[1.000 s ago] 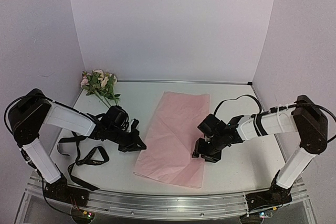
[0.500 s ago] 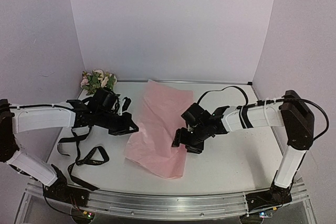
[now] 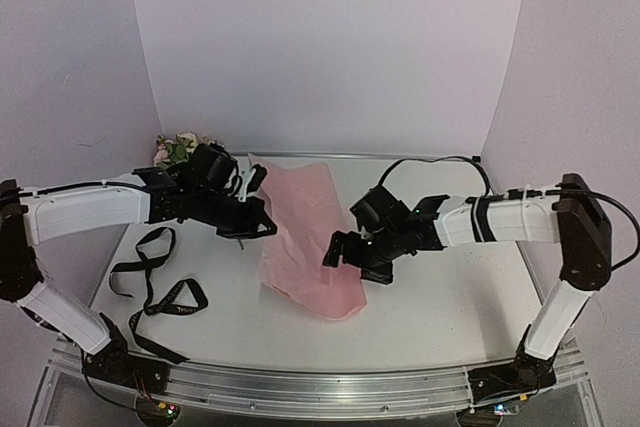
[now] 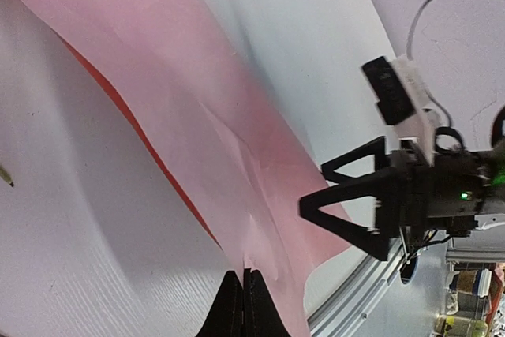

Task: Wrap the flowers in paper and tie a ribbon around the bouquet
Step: Pass from the left arm to the right

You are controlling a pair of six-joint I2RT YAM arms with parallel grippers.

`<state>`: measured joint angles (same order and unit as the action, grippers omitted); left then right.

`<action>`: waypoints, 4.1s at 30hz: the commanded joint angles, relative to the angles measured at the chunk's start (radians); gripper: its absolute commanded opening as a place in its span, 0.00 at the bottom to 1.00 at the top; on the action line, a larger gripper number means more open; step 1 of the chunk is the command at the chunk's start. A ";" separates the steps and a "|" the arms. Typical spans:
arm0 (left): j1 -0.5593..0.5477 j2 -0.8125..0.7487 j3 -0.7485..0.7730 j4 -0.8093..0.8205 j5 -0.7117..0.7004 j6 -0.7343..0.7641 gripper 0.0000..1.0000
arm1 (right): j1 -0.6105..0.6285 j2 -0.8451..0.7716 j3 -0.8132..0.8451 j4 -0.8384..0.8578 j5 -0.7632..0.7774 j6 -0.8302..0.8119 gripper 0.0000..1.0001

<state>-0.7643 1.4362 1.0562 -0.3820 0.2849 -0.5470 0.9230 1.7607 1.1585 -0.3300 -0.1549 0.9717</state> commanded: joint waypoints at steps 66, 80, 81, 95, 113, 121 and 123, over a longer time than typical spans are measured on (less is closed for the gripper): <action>0.002 0.167 0.021 0.030 0.398 -0.471 0.00 | 0.492 0.077 0.418 -0.357 0.468 -0.734 0.98; 0.006 0.157 0.021 0.020 0.434 -0.485 0.00 | 0.505 0.128 0.424 -0.366 0.548 -0.734 0.98; 0.006 0.155 0.018 0.021 0.434 -0.485 0.00 | 0.505 0.130 0.423 -0.367 0.580 -0.731 0.97; 0.008 0.123 -0.025 0.032 0.407 -0.478 0.00 | 0.502 0.142 0.445 -0.394 0.712 -0.693 0.07; 0.108 -0.044 -0.341 0.234 0.309 -0.410 0.87 | 0.421 -0.036 0.274 -0.194 0.812 -0.475 0.00; 0.093 0.180 -0.329 0.355 0.386 -0.281 0.86 | 0.404 -0.175 0.185 -0.088 0.884 -0.410 0.00; 0.079 0.220 -0.304 0.366 0.390 -0.273 0.86 | 0.401 -0.208 0.180 -0.086 0.915 -0.410 0.00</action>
<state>-0.6639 1.5944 0.7151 -0.1115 0.6385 -0.8855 1.3352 1.6481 1.3443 -0.4788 0.6627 0.5226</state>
